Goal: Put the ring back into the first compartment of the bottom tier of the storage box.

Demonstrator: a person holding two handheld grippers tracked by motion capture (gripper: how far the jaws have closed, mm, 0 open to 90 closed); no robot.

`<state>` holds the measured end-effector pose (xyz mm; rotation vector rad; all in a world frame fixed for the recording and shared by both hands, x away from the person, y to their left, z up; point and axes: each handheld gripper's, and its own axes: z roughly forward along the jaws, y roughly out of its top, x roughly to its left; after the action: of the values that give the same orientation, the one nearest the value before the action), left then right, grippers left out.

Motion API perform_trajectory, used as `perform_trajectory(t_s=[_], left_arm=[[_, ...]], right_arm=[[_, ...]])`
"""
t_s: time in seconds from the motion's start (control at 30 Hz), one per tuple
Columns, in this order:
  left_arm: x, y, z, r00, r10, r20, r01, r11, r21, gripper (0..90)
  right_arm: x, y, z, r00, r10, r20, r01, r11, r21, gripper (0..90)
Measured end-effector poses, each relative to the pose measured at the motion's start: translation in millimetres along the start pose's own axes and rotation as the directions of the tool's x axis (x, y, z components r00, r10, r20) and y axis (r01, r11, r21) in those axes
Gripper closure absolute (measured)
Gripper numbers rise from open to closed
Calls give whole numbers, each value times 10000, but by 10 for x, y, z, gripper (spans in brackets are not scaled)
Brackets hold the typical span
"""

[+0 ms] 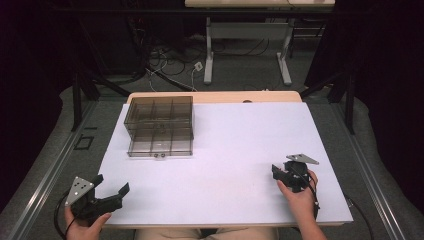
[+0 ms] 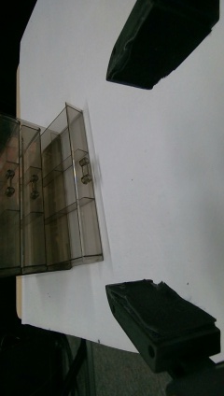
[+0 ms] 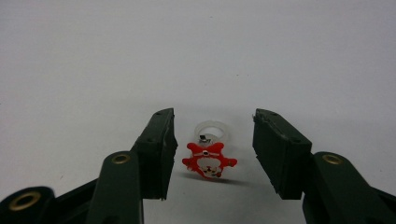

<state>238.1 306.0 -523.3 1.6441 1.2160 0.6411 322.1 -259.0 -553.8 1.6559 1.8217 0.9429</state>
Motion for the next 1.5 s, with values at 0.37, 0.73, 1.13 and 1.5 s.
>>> perform_trajectory(t_s=[0.37, 0.73, 1.13, 1.5], left_arm=[[-3, -3, 3, 10000, -72, -22, 72, 10000, -1, 18], [4, -2, 5, 10000, -18, -46, 18, 10000, 1, 18], [9, -2, 3, 10000, -18, -73, 18, 10000, 8, 18], [11, -3, 4, 10000, -50, -78, 50, 10000, 8, 18]], right_arm=[[-8, -21, 38, 9998, 134, 112, -136, 9998, 177, 536], [12, -36, 71, 9999, -27, 128, 22, 9993, 380, 563], [68, -44, 97, 9985, -331, 440, 319, 9991, 283, 649], [77, -46, 92, 9982, -437, 406, 426, 9987, 272, 674]])
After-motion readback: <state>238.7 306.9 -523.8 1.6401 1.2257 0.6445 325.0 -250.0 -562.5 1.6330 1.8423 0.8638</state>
